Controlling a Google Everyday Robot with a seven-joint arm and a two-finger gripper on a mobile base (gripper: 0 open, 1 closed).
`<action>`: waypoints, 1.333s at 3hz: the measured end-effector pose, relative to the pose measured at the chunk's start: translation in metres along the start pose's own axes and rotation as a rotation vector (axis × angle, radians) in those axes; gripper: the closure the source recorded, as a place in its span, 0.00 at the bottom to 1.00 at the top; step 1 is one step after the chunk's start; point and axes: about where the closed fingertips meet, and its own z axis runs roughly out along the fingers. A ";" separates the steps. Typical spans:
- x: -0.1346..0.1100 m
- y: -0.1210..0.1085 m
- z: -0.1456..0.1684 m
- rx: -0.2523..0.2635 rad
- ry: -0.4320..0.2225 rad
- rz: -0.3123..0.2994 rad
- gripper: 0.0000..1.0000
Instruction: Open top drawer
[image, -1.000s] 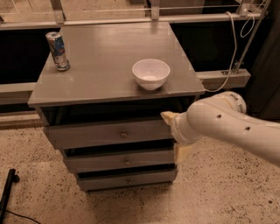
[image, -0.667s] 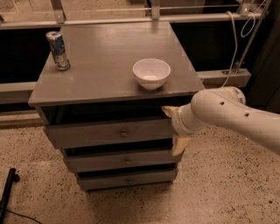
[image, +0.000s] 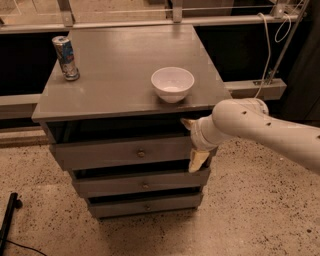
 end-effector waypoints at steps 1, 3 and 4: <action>0.002 -0.005 0.015 0.008 0.008 0.016 0.00; 0.005 -0.004 0.027 -0.019 0.015 0.052 0.19; 0.008 0.007 0.033 -0.049 0.007 0.069 0.37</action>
Offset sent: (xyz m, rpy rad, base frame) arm 0.0269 0.0050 -0.0181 -0.0080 0.0063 -0.0628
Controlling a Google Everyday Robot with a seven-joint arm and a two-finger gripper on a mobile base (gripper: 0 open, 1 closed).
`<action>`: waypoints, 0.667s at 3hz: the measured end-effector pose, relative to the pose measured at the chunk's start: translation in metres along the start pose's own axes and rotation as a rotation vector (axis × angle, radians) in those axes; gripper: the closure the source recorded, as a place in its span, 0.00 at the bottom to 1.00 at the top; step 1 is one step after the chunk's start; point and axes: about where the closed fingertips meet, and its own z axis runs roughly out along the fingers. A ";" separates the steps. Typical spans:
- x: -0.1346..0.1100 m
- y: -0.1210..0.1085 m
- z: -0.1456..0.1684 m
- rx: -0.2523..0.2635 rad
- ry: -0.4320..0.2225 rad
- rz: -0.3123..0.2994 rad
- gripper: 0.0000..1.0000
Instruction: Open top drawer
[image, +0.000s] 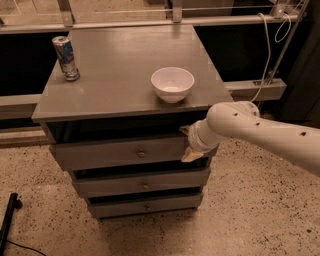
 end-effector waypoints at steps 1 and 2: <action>0.002 0.006 0.000 -0.016 -0.005 0.006 0.37; -0.001 0.009 -0.006 -0.016 -0.016 0.000 0.36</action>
Offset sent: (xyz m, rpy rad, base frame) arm -0.0456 0.0000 0.0276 0.0471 -0.0109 0.0510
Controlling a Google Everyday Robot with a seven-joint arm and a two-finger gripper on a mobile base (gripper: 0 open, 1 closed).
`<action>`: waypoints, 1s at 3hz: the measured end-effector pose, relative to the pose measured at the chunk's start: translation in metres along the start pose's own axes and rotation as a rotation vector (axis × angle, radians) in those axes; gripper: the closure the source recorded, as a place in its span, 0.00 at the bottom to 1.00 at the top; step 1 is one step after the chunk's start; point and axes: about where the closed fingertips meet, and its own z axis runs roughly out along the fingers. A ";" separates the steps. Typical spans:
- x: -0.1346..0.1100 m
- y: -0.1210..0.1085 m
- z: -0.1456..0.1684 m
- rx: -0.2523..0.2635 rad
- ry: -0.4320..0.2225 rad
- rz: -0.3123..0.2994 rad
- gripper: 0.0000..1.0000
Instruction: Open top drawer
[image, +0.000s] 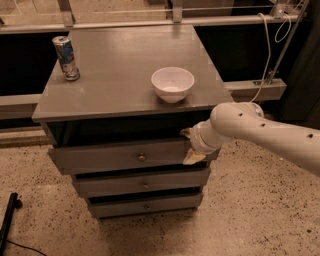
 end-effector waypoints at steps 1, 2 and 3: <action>-0.001 -0.001 -0.003 0.000 0.000 0.000 0.36; -0.005 0.004 -0.008 0.000 -0.011 -0.007 0.17; -0.005 0.004 -0.008 0.000 -0.011 -0.007 0.01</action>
Offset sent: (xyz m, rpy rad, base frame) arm -0.1368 0.0139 0.0649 0.1127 -0.0302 0.1471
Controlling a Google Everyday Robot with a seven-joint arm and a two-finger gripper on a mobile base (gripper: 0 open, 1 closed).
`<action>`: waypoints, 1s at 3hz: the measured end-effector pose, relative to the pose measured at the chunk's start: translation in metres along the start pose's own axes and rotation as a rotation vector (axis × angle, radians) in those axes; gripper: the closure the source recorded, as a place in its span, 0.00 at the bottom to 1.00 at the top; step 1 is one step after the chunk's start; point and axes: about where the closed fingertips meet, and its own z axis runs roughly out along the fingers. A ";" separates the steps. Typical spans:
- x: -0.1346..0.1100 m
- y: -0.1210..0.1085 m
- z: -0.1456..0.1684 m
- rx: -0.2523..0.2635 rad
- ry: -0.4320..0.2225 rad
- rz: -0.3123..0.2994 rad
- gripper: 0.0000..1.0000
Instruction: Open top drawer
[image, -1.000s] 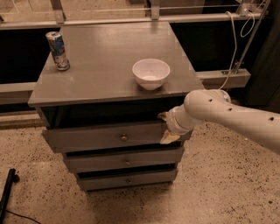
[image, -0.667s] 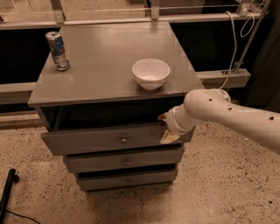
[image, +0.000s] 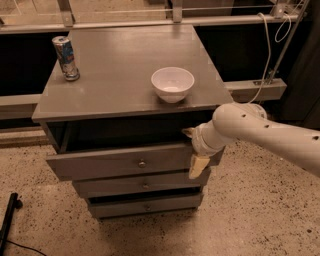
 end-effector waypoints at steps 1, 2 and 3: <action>0.001 0.000 0.001 -0.007 0.002 0.002 0.00; 0.006 -0.003 0.012 -0.077 0.017 0.025 0.00; 0.007 0.005 0.015 -0.142 0.029 0.043 0.17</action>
Offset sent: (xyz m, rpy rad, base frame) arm 0.0180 -0.0031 -0.0210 -0.0525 0.1681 -0.0122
